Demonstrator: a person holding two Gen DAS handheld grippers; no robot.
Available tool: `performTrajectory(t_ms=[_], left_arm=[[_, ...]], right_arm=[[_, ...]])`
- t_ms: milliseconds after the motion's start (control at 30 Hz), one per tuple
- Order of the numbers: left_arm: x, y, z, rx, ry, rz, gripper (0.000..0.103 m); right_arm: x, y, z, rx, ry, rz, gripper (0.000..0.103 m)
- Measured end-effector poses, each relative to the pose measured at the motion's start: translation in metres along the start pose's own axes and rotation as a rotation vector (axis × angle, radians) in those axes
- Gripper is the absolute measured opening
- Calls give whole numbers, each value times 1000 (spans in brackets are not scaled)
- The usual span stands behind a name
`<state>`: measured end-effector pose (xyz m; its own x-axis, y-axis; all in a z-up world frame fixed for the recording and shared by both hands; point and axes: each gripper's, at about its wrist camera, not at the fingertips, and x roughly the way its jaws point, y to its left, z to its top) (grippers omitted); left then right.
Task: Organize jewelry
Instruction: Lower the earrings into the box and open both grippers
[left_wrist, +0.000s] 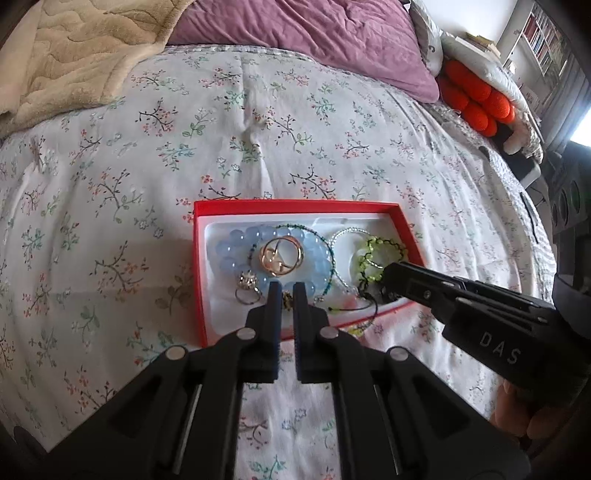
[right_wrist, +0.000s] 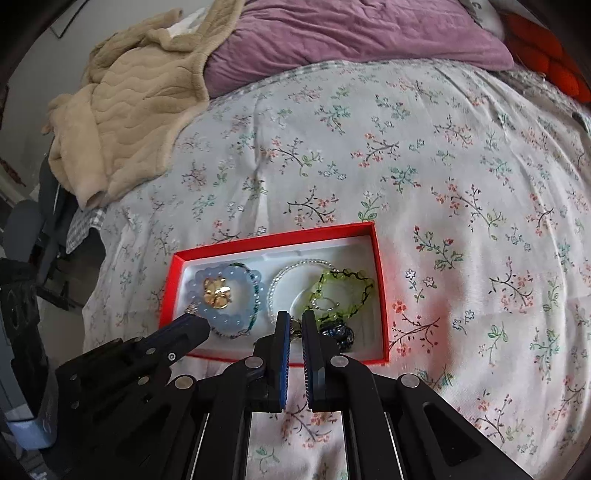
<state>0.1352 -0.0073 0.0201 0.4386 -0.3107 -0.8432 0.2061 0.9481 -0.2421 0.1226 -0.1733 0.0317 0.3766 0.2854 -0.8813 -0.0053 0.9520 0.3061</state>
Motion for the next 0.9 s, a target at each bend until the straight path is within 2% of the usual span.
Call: performTrajectory(t_ms=[200, 333, 400, 567, 700, 800, 867, 900], left_arm=[[6, -3, 3, 18, -5, 24, 7], [6, -2, 2, 21, -1, 26, 14], [4, -3, 2, 24, -1, 32, 24], [-5, -5, -3, 42, 0, 45, 38], [-19, -5, -9, 55, -5, 61, 55], [-30, -3, -16, 53, -11, 75, 63], [-35, -1, -21, 52, -11, 95, 69], [-37, 0, -25, 51, -10, 108, 71]], right_arm=[[12, -6, 4, 17, 11, -2, 7], [13, -7, 6, 20, 8, 13, 19], [12, -7, 5, 14, 9, 6, 19], [3, -6, 4, 0, 11, -7, 20], [-12, -10, 1, -9, 0, -8, 22], [-25, -14, -4, -3, -10, -5, 34], [-34, -16, -9, 0, -23, -7, 55], [-38, -16, -12, -1, -31, -9, 56]])
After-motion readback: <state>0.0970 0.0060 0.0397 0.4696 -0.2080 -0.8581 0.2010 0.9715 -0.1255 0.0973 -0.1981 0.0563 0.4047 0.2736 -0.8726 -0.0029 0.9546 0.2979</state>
